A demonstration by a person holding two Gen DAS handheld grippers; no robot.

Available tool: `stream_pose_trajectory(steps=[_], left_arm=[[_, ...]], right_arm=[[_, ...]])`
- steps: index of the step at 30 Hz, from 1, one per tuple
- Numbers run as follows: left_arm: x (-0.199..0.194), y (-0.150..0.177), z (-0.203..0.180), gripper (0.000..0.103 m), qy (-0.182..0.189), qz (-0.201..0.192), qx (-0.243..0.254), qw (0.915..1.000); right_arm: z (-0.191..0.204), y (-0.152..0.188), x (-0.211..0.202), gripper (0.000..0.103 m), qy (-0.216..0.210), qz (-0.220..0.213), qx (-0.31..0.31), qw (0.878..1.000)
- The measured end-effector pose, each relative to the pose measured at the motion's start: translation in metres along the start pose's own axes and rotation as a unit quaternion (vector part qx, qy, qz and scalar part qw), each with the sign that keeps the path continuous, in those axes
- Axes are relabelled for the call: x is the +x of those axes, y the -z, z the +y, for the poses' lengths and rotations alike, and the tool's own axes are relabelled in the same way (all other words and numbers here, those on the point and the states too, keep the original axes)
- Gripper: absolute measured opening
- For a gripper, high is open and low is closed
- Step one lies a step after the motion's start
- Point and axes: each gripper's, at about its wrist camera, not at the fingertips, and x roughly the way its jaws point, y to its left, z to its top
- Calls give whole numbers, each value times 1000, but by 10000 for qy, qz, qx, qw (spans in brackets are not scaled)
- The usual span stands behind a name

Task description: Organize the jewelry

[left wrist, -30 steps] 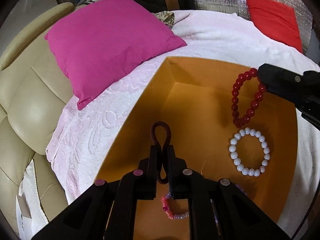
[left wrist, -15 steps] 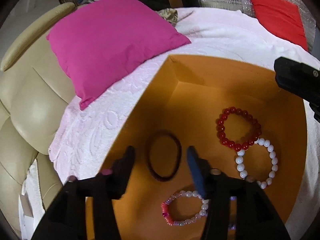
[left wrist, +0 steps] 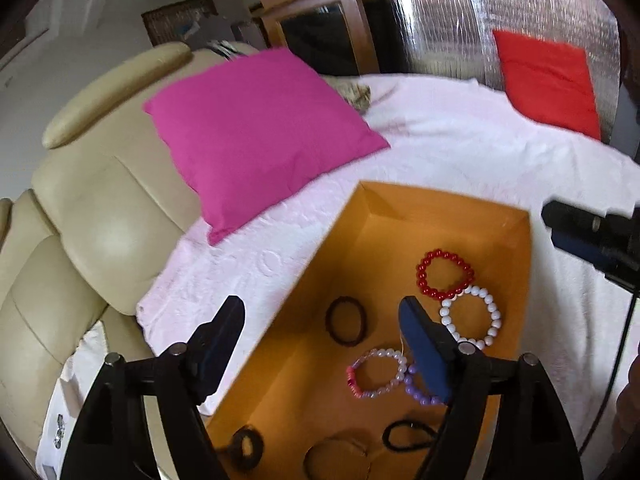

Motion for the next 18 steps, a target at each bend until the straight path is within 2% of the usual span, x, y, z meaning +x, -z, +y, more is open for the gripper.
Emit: stream_pose_trajectory(steps=[4,7,9,13,18], left_arm=[[-37,6,11,80,-162,-253,28,9995],[-64,12,17,81,-330,-432,69,9985],[-81,17,21,86,-380,-541,66,9978],[-121,25,31,87,-332,-787,-44,9963],[-171,37,38,88,-354,-1150,-97,9927]], right_arm=[[25,16,-31,46,340,-147,-654,9972],[50,34,-64,46,550,-374,-1214,9904],[66,48,-89,46,592,-548,-1458,9860],[93,75,-136,46,683,-836,-1753,9786],[115,115,-186,47,1090,-975,-2024,9683]])
